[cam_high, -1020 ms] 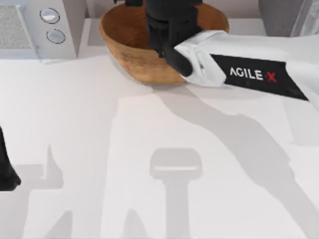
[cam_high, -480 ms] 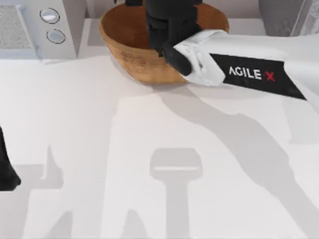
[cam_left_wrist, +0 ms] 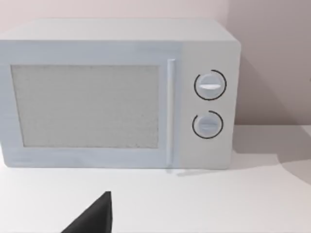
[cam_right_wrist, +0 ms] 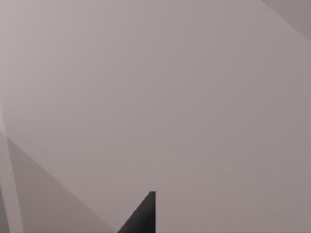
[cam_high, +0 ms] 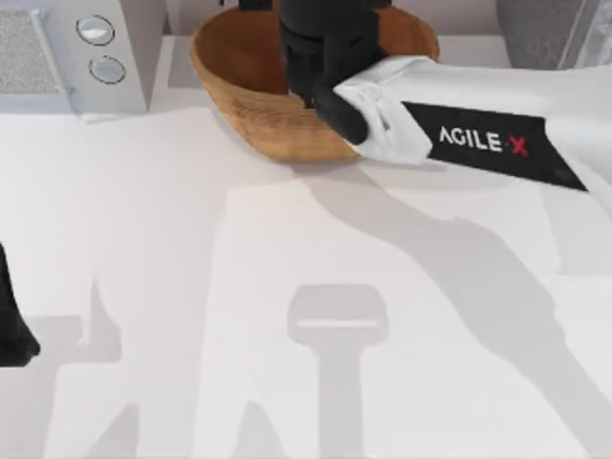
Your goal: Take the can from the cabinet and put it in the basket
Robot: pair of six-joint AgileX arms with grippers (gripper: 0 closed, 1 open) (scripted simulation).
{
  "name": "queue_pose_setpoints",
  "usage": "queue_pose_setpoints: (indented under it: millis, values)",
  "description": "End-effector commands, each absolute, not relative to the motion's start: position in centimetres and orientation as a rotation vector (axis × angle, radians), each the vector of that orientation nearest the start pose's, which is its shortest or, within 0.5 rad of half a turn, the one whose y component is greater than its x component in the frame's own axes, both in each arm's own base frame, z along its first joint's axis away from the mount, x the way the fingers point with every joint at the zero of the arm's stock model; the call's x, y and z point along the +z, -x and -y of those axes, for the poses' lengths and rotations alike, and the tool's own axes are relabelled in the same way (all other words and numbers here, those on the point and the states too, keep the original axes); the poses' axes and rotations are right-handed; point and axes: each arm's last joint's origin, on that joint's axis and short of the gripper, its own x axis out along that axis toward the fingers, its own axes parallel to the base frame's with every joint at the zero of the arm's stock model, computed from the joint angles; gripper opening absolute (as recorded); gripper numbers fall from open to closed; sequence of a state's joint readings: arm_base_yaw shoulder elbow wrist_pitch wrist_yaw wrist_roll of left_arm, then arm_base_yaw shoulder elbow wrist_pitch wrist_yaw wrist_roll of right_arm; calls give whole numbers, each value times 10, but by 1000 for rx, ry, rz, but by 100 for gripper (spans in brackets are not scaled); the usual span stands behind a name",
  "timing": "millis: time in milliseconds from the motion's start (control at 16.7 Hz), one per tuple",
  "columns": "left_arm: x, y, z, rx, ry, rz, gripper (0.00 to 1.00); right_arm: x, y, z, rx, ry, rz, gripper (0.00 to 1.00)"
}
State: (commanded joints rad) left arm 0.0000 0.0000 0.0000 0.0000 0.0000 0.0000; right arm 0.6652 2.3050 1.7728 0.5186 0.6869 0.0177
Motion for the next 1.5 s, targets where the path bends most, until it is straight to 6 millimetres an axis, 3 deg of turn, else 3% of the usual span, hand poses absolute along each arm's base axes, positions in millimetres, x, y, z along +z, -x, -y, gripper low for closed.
queue_pose_setpoints:
  millis: [120, 1500]
  values:
    - [160, -106, 1, 0, 0, 0, 100, 222, -430, -321, 5, 0, -3, 100]
    - [160, -106, 1, 0, 0, 0, 100, 222, -430, -321, 5, 0, -3, 100]
